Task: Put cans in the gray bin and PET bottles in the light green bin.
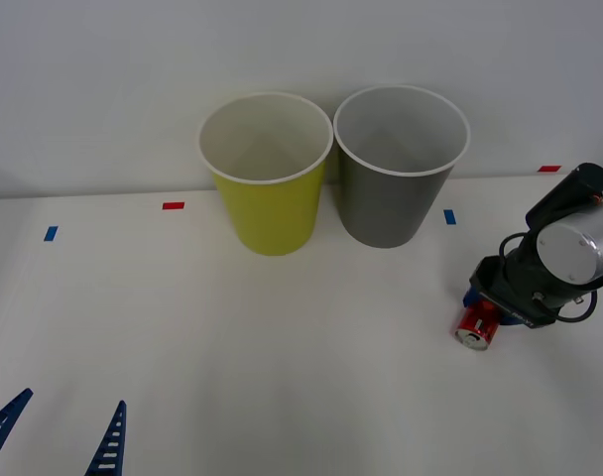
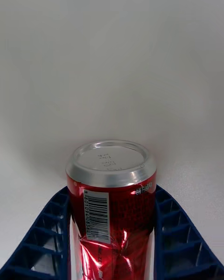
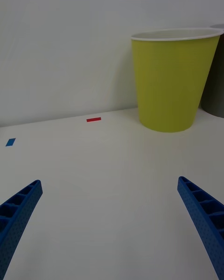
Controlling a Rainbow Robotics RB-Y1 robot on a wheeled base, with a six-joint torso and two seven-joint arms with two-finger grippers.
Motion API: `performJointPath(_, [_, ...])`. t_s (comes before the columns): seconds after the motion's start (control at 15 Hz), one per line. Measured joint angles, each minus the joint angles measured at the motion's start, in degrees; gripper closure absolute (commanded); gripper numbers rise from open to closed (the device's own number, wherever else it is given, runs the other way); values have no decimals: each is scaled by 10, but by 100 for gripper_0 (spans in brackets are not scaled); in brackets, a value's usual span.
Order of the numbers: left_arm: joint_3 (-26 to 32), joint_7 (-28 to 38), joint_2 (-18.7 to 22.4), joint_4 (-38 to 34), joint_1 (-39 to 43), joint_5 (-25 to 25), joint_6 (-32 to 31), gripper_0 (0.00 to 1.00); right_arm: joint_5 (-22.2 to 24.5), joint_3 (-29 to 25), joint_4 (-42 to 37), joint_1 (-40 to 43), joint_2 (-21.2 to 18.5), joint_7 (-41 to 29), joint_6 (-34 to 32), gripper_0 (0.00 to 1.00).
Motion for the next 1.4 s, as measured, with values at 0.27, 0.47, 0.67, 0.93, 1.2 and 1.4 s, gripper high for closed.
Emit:
performJointPath(0.27, [0,0,0,0,0,0,0,0,16,1,-22,8,1,0,13,100])
performJointPath(0.47, [0,0,0,0,0,0,0,0,56,-15,-71,44,1,7,15,100])
performJointPath(0.67, [0,0,0,0,0,0,0,0,81,-57,-133,98,5,26,15,100])
performJointPath(0.93, [0,0,0,0,0,0,0,0,139,-143,-199,164,61,139,16,100])
performJointPath(1.2, [0,0,0,0,0,0,0,0,196,-230,-291,224,136,261,16,100])
performJointPath(1.4, [0,0,0,0,0,0,0,0,212,-297,-346,249,196,371,16,100])
